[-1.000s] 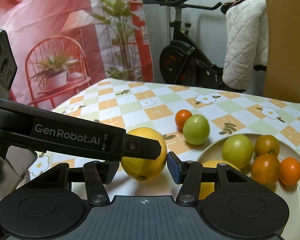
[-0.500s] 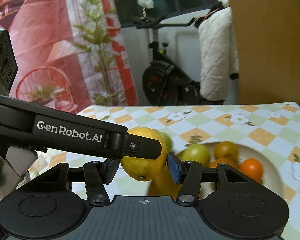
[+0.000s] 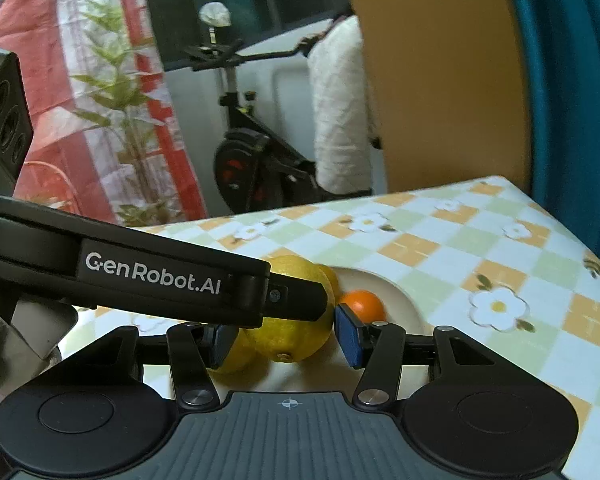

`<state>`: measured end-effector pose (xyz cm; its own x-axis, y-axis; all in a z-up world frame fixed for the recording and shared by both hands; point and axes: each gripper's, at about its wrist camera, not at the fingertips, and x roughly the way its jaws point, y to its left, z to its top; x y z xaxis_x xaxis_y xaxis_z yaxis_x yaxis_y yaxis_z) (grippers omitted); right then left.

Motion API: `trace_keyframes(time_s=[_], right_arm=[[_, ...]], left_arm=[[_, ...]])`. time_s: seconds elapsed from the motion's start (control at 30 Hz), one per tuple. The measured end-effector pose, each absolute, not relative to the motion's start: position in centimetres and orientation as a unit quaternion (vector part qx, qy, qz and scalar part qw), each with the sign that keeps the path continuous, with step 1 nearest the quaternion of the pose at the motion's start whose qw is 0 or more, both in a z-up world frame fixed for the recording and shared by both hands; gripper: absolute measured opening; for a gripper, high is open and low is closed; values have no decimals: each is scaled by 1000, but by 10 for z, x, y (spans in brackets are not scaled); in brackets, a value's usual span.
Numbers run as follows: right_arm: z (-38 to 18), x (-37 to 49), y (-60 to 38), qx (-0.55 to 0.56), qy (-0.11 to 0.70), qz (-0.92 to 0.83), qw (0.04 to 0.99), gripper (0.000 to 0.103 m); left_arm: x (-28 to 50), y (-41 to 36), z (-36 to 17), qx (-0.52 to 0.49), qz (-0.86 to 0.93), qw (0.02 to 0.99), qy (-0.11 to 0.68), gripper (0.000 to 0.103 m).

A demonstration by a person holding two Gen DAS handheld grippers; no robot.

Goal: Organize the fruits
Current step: 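Lift the lemon with both grippers and carry it toward the plate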

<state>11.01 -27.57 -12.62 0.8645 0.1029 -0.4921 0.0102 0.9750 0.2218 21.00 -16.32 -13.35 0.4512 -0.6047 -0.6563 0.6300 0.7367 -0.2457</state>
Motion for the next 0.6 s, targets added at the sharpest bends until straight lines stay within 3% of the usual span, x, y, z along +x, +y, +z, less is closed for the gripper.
trace_keyframes(time_s=[0.6], right_arm=[[-148,122,-299,134,281,-15,950,49]], left_arm=[[223,-194,-150,51,-370,840,393,59]])
